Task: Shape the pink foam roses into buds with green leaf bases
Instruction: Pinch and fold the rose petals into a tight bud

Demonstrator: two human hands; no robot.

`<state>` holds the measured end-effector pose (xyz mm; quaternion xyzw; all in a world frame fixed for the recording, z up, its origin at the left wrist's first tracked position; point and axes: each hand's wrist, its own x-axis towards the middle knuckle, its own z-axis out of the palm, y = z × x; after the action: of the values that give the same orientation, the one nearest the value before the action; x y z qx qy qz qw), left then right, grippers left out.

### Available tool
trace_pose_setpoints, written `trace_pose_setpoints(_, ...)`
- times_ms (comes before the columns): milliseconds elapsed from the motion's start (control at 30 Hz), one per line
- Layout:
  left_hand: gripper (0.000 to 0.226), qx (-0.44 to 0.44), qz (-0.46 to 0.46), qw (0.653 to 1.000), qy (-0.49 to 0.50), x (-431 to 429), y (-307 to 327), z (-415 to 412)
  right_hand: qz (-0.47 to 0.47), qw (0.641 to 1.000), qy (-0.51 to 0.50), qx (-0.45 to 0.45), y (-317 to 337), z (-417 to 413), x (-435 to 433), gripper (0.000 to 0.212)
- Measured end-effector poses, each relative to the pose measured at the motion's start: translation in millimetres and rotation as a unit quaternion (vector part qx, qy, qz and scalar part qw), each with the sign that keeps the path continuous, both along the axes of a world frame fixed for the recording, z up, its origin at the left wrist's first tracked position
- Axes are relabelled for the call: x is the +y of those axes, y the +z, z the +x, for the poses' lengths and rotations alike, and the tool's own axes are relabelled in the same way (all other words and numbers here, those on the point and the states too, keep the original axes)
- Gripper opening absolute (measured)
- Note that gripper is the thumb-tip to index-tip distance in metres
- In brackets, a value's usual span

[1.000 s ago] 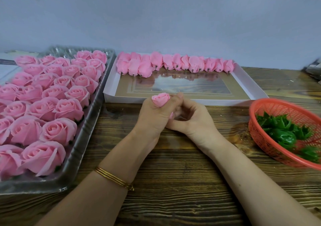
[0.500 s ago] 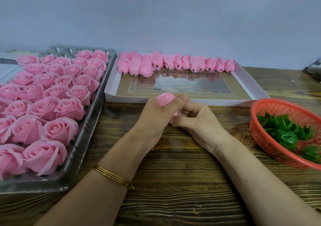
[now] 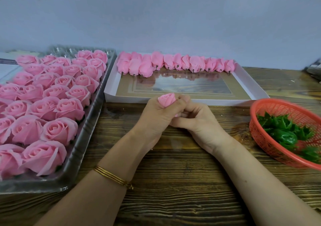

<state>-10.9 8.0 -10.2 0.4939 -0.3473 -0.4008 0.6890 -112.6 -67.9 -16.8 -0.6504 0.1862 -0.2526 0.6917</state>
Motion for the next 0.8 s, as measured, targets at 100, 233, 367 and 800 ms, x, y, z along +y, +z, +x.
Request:
trace_pose_setpoints(100, 0.012, 0.01, 0.004, 1.0, 0.006, 0.6, 2.8, -1.6, 0.011, 1.0, 0.006, 0.0, -1.2, -0.7, -1.7, 0.033)
trace_pose_setpoints(233, 0.012, 0.021, 0.019, 0.998, 0.049, 0.1, 3.6, -4.5, -0.065, 0.997, -0.021, 0.025, -2.3, 3.4, 1.4, 0.032)
trace_pose_setpoints(367, 0.012, 0.002, 0.012, 0.998, 0.054, -1.2, 2.4, -6.3, -0.111, 0.993, -0.044, 0.023, -2.6, 5.4, 5.0, 0.042)
trace_pose_setpoints(800, 0.009, -0.144, 0.022, 0.984, 0.107, 1.1, 0.5, -4.3, 0.093, 0.995, 0.013, -0.018, 3.6, -0.1, -3.5, 0.057)
